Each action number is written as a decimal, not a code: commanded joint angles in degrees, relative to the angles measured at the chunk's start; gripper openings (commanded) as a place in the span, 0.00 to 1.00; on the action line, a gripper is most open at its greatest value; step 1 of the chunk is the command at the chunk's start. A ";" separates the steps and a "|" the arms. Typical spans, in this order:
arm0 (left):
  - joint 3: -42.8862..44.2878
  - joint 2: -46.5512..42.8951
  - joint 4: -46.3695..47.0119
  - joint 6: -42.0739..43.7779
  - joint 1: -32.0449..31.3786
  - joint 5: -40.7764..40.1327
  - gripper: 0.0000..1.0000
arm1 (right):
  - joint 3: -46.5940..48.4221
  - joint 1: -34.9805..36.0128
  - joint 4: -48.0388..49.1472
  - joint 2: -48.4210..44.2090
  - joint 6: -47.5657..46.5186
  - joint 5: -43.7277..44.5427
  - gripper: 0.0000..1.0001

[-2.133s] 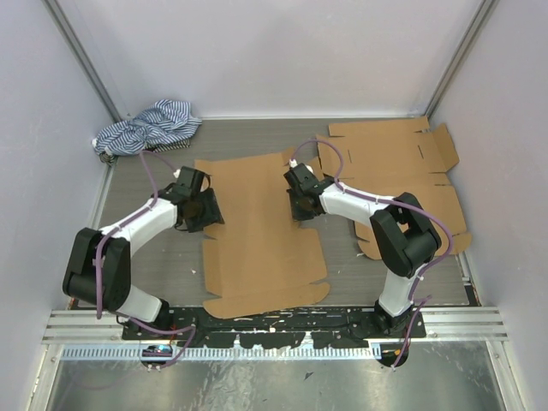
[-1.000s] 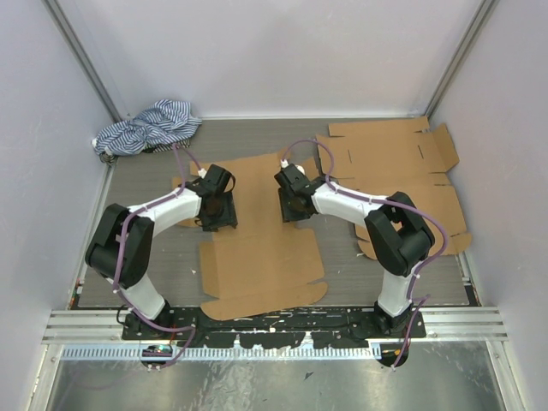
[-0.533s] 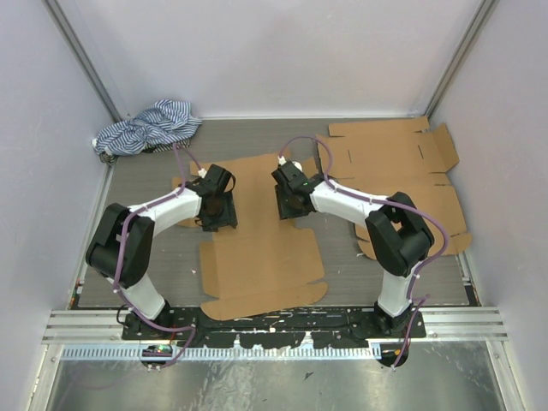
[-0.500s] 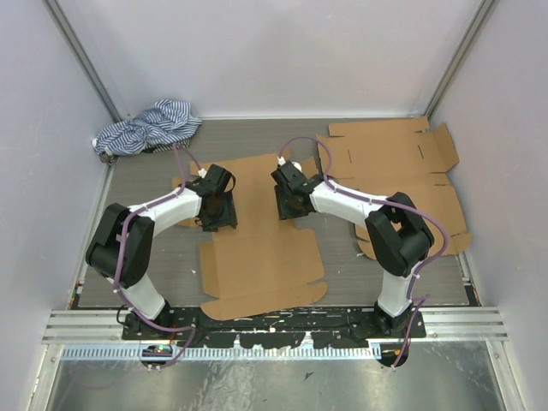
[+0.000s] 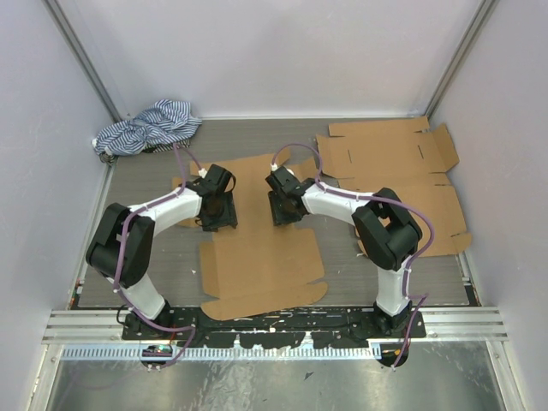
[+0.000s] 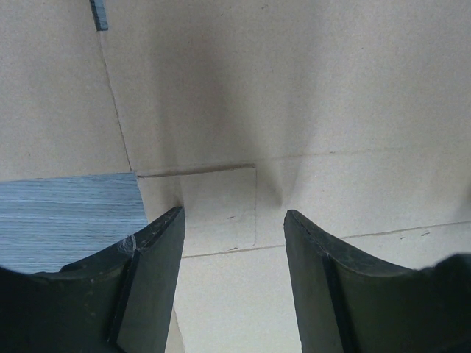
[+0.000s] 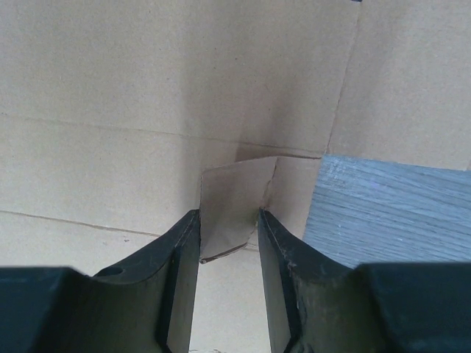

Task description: Fold the paper box

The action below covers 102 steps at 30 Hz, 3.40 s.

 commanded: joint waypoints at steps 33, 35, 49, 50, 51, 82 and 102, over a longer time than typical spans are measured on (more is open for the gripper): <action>-0.47 2.20 -0.88 1.24 -0.49 0.06 0.63 | 1.60 2.75 2.72 -2.59 3.15 -0.87 0.24; -0.60 2.30 -0.79 1.24 -0.49 0.09 0.63 | 1.43 2.64 2.74 -2.53 3.48 -0.27 0.24; -1.14 2.24 -0.95 2.04 -0.49 0.01 0.63 | 1.91 1.52 2.83 1.29 3.17 -4.50 0.20; -1.01 2.19 -1.12 2.30 -0.49 0.05 0.63 | 1.84 1.51 2.78 0.76 3.01 -4.37 0.20; -0.84 2.21 -1.35 2.76 -0.49 0.07 0.63 | 1.91 1.52 2.62 0.19 2.88 -4.09 0.20; 20.49 1.09 -1.68 4.18 18.43 -1.95 0.79 | 37.33 -17.48 1.28 13.33 -8.65 -7.27 0.64; 37.60 20.94 -4.81 7.74 21.11 -4.58 0.77 | 50.08 -19.54 3.90 28.93 -8.74 -12.53 0.61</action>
